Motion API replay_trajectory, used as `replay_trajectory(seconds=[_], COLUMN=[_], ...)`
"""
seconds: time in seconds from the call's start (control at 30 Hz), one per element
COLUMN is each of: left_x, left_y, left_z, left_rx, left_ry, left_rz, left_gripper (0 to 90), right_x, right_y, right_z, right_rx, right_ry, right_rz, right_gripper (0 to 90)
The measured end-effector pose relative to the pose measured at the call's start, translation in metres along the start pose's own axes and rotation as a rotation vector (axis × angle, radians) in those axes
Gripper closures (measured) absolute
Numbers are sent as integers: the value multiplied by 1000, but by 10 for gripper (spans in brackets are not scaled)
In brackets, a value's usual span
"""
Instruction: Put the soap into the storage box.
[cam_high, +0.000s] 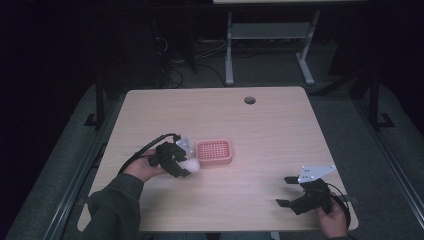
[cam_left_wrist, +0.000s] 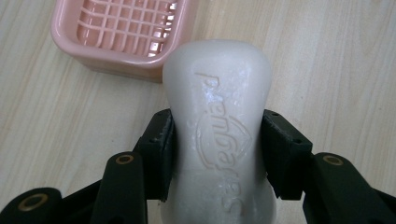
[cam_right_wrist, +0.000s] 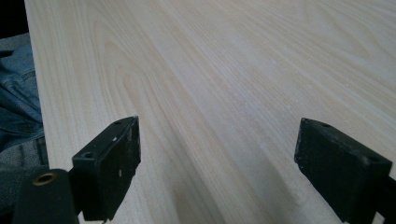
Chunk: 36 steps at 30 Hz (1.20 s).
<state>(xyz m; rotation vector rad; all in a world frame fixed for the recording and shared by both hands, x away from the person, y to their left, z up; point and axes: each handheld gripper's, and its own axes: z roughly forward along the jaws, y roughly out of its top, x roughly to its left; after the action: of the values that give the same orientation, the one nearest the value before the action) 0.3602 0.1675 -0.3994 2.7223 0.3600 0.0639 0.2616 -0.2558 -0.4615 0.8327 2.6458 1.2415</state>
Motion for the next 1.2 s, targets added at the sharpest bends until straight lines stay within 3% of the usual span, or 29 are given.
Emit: replay_trajectory(seconds=[1.2], left_x=[25], left_y=[35], left_z=[0], left_rx=[11], left_ry=[-8], left_rz=[24], left_gripper=[493], right_x=[-1], right_y=[-2], right_z=[-2], right_rx=[-13], right_ry=[-3], right_rz=[10], right_gripper=[142])
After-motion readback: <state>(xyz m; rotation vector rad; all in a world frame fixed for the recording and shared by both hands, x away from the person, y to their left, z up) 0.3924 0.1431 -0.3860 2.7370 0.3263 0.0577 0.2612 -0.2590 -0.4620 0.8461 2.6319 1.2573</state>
